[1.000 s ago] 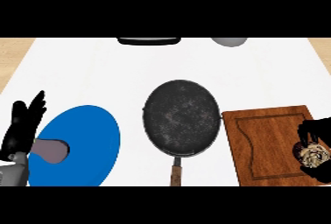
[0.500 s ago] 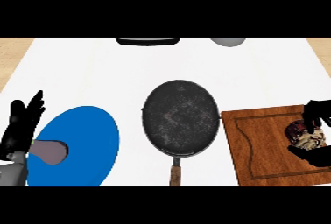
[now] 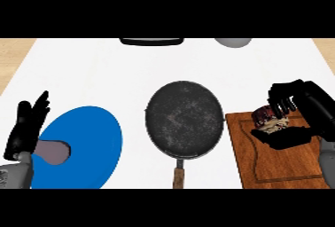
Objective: Pick the cupcake from the cutting board and place it in the pan
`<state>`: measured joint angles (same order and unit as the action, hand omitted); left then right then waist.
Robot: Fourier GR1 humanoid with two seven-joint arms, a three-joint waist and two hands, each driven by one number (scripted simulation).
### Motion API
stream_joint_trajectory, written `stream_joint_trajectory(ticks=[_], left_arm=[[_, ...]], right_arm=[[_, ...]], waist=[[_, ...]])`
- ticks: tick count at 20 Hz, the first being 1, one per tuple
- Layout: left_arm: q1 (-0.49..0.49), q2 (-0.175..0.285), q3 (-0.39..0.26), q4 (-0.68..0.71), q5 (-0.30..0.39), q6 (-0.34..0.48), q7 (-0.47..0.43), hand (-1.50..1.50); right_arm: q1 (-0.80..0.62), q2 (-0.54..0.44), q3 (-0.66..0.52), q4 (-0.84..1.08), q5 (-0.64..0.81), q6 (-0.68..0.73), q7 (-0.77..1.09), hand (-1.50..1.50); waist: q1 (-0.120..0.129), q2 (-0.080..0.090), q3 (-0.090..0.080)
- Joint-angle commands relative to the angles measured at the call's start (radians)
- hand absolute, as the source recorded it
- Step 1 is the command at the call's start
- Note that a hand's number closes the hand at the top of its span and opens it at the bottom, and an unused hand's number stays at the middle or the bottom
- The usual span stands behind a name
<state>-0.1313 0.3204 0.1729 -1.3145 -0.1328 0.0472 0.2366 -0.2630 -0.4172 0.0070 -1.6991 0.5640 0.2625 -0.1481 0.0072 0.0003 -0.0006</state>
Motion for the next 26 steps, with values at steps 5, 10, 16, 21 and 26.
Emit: stream_joint_trajectory(ticks=[5,10,16,21,26], left_arm=[[-0.024,-0.016,0.001,0.014,-0.006,0.002,0.002,0.00],[-0.013,-0.013,0.004,0.026,-0.011,-0.012,-0.023,0.00],[-0.005,0.002,0.028,0.007,0.004,-0.034,-0.014,0.00],[-0.019,-0.007,0.006,-0.015,-0.007,-0.035,-0.013,0.00],[-0.070,0.024,0.019,0.006,0.002,-0.062,0.033,0.00]], right_arm=[[-0.173,0.256,0.143,0.225,0.099,-0.097,0.142,1.50],[-0.368,0.314,0.111,0.451,0.116,-0.088,0.182,1.50],[-0.417,0.414,0.177,0.704,0.141,-0.270,0.126,1.50],[-0.486,0.416,0.292,1.005,-0.003,-0.457,0.007,1.50],[-0.512,0.417,0.383,1.092,-0.250,-0.453,0.022,-1.50]], waist=[[0.006,0.003,0.001],[0.007,0.003,0.000],[0.007,0.002,0.001],[0.051,0.014,0.002],[0.064,0.015,0.002]])
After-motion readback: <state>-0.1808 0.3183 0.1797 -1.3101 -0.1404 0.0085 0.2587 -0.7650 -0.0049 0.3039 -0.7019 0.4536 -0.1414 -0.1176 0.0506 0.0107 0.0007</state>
